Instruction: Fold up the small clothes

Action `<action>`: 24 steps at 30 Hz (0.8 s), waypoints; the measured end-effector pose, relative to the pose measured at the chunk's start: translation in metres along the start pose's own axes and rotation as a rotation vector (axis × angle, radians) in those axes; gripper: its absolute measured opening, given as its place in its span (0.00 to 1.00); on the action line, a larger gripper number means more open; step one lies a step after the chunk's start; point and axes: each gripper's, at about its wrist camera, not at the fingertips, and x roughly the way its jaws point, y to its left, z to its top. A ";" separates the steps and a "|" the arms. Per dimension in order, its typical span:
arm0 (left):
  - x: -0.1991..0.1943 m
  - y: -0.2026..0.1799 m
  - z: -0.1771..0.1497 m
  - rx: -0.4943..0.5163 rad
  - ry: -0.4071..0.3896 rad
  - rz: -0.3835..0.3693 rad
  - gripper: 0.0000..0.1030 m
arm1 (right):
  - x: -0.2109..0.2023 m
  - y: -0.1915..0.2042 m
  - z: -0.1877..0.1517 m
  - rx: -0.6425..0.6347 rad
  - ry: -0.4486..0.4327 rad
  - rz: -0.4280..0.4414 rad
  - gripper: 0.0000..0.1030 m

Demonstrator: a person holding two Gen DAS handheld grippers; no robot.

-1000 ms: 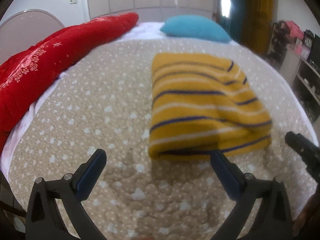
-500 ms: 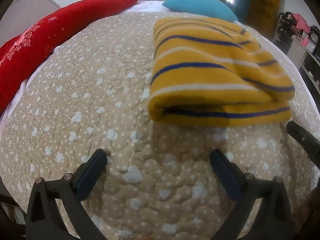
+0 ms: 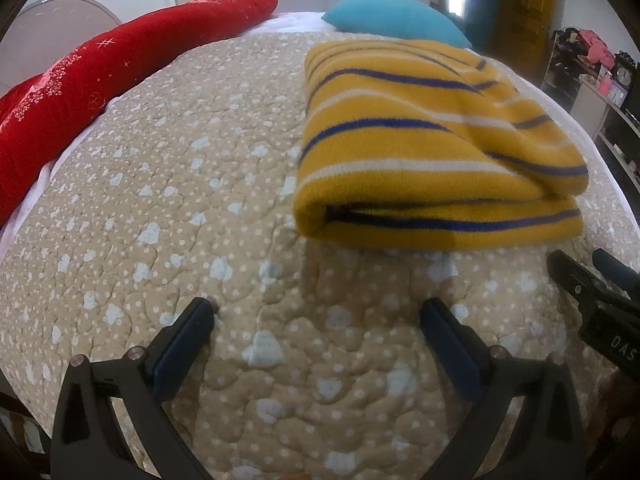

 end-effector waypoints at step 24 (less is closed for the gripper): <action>0.001 0.002 0.000 -0.014 -0.019 -0.018 1.00 | 0.000 0.009 -0.006 -0.029 -0.034 -0.059 0.96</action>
